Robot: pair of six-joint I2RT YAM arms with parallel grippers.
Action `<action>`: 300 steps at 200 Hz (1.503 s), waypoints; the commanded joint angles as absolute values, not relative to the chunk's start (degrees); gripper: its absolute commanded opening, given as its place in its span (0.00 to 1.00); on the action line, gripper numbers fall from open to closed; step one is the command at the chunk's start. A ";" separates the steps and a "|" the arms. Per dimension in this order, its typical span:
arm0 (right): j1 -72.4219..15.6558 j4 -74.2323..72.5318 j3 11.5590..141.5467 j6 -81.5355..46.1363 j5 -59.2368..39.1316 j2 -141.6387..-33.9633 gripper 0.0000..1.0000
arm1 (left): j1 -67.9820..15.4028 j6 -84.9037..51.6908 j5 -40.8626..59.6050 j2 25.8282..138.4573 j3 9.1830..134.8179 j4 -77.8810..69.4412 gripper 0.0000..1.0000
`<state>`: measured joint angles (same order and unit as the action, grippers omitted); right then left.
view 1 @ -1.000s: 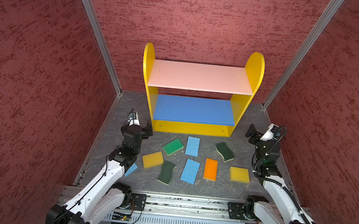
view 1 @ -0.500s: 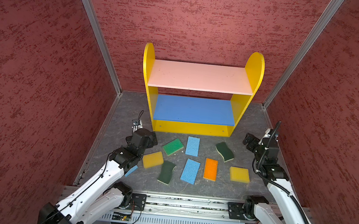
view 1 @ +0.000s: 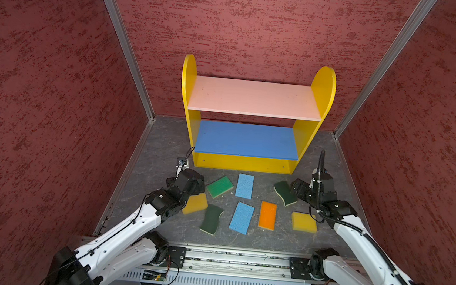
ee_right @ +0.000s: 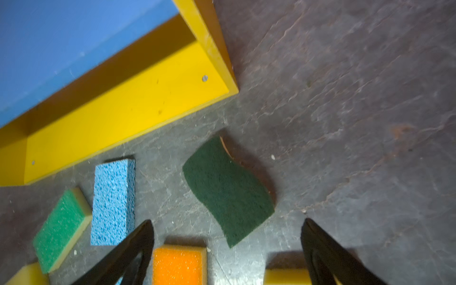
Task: Place and organize the cleaning sponges onto the shelf
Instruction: 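Move the right gripper over the dark green sponge while the left nears the yellow sponge, then lower the right gripper and grasp the wavy dark green sponge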
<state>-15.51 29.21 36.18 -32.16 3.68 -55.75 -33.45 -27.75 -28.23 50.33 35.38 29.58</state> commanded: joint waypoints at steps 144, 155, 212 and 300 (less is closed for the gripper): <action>-23.25 33.00 46.68 -23.10 11.48 -81.88 0.97 | -33.83 -27.25 -25.21 54.25 33.84 25.69 0.99; -23.29 32.94 47.06 -22.41 11.94 -82.45 0.98 | -33.83 -27.12 -25.08 54.75 33.87 25.47 0.99; -23.29 31.33 48.56 -19.26 11.50 -87.39 0.99 | -33.83 -25.71 -25.72 55.04 33.88 26.01 0.99; -22.51 28.66 49.45 -17.95 7.07 -91.59 0.99 | -33.66 -26.50 -25.97 56.41 35.46 27.75 1.00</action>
<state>-22.68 30.39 48.45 -18.17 9.63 -90.11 -33.50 -26.52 -25.56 55.59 33.69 26.35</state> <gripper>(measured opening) 0.986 0.994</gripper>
